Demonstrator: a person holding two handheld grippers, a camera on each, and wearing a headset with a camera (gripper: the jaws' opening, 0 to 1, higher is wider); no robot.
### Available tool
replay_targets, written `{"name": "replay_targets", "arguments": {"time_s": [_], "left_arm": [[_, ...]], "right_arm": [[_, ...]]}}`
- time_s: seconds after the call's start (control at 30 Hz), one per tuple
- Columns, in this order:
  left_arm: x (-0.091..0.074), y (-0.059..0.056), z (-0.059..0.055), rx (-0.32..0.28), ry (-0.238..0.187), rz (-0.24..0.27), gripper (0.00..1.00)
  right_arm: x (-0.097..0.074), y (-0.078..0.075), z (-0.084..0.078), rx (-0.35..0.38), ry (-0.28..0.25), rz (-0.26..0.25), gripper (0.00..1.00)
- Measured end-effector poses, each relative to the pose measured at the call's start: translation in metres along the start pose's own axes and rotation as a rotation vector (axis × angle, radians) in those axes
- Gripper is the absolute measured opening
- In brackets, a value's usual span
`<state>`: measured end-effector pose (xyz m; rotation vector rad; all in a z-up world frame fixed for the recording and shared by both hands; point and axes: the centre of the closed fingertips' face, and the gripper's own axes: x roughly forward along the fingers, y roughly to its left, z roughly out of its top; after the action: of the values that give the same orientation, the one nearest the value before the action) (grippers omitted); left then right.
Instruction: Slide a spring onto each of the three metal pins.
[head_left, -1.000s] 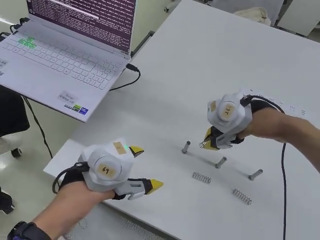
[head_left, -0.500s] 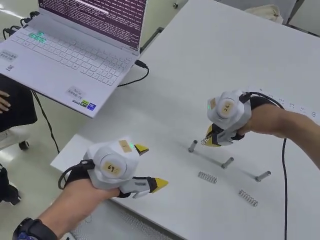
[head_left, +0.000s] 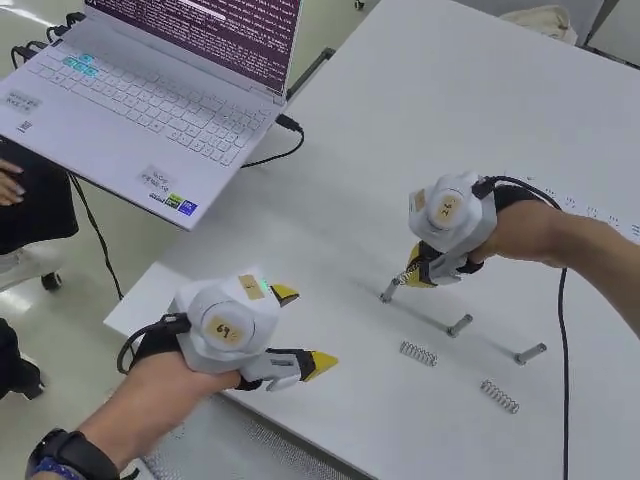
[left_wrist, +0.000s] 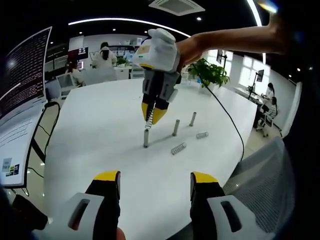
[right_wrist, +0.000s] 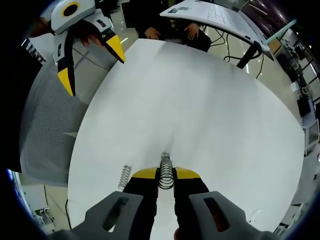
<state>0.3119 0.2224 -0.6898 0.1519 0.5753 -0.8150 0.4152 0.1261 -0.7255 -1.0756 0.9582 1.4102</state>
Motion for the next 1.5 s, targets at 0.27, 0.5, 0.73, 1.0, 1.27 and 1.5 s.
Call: {"name": "replay_targets", "arguments": {"time_s": [0.27,0.5,0.73,1.0,1.27,1.5], "left_arm": [[0.001,0.0,-0.001,-0.007,0.0,-0.002,0.51],[0.0,0.0,-0.002,-0.009,0.004,-0.002,0.51],[0.0,0.0,-0.004,-0.012,0.006,-0.003,0.51],[0.0,0.0,-0.003,-0.009,0.005,-0.002,0.52],[0.0,0.002,-0.001,-0.009,-0.001,0.001,0.54],[0.0,0.002,0.0,-0.011,-0.001,0.001,0.53]], "right_arm": [[0.005,0.001,0.002,-0.015,0.01,0.013,0.09],[0.008,0.002,0.006,-0.026,0.016,0.022,0.09],[0.01,0.002,0.007,-0.033,0.024,0.029,0.09],[0.014,0.002,0.007,-0.048,0.039,0.033,0.09],[0.019,0.003,0.007,-0.063,0.053,0.041,0.09],[0.024,0.005,0.007,-0.072,0.059,0.046,0.09]]}}
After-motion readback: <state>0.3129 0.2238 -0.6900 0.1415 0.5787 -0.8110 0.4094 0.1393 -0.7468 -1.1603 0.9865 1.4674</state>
